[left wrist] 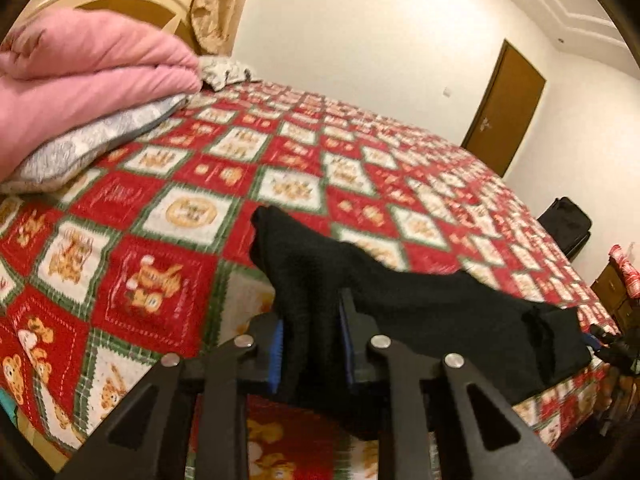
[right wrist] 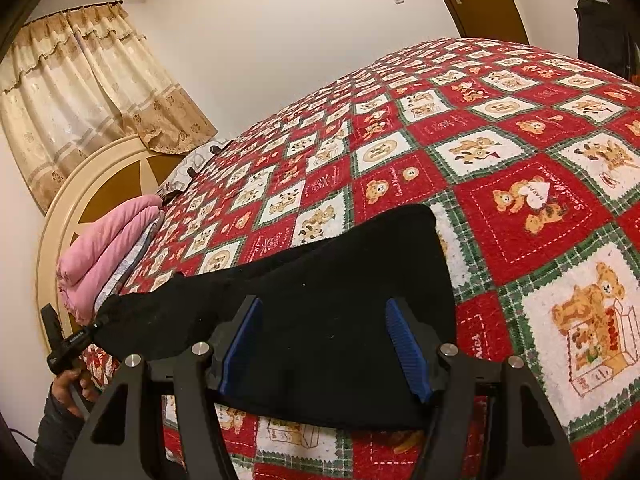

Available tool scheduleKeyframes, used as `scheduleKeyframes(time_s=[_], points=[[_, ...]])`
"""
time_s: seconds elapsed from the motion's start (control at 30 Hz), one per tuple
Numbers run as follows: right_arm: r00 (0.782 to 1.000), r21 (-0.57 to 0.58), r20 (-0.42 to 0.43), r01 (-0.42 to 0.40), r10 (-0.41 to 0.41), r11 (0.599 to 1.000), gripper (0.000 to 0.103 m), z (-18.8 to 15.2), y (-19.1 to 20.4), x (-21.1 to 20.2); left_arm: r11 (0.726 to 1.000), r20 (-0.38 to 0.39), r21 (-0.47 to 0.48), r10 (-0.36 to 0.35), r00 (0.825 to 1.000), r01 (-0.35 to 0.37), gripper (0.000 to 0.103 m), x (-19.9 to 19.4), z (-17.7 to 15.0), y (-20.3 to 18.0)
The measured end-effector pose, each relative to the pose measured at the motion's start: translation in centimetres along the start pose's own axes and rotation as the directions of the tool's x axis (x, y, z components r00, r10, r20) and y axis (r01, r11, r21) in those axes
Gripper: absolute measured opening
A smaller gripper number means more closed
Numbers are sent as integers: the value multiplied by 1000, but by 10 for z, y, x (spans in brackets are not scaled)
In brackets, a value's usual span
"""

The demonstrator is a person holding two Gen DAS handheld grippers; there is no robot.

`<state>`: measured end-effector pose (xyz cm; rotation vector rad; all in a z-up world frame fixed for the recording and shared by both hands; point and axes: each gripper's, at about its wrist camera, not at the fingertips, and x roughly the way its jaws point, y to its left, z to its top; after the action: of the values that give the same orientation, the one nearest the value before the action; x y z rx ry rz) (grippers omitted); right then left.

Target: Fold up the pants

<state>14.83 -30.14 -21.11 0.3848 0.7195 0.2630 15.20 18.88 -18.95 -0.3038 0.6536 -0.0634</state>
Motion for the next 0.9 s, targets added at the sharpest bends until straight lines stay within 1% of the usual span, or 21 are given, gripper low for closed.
scheduleKeyframes(time_s=[0.07, 0.2, 0.3, 0.43, 0.57, 0.6, 0.73, 0.87, 0.9], points=[[1000, 2, 8, -7, 7, 1000, 65, 2, 2, -4, 1000, 20, 12, -20, 1000, 20, 23, -7, 5, -10], [999, -11, 34, -16, 17, 1000, 65, 8, 10, -18, 995, 61, 70, -77, 995, 73, 23, -24, 14, -43], [999, -29, 33, 20, -19, 999, 66, 12, 16, -28, 986, 76, 120, -122, 990, 112, 22, -32, 20, -69], [999, -36, 22, 34, -33, 999, 66, 10, 14, -38, 971, 73, 183, -170, 983, 155, 22, -36, 24, -103], [997, -33, 31, 68, -67, 997, 66, 7, 2, -48, 949, 55, 239, -225, 973, 206, 22, -37, 27, -138], [997, -23, 33, 71, -70, 997, 67, 7, -2, -50, 939, 46, 260, -247, 968, 227, 22, -36, 28, -150], [994, 40, 63, 86, -89, 995, 67, 11, -19, -57, 910, 21, 314, -292, 956, 271, 22, -35, 26, -184], [990, 87, 91, 103, -110, 991, 67, 12, -32, -60, 873, -30, 364, -339, 940, 326, 22, -26, 22, -222], [989, 97, 94, 106, -115, 990, 67, 11, -35, -60, 859, -53, 381, -349, 936, 342, 22, -21, 20, -235]])
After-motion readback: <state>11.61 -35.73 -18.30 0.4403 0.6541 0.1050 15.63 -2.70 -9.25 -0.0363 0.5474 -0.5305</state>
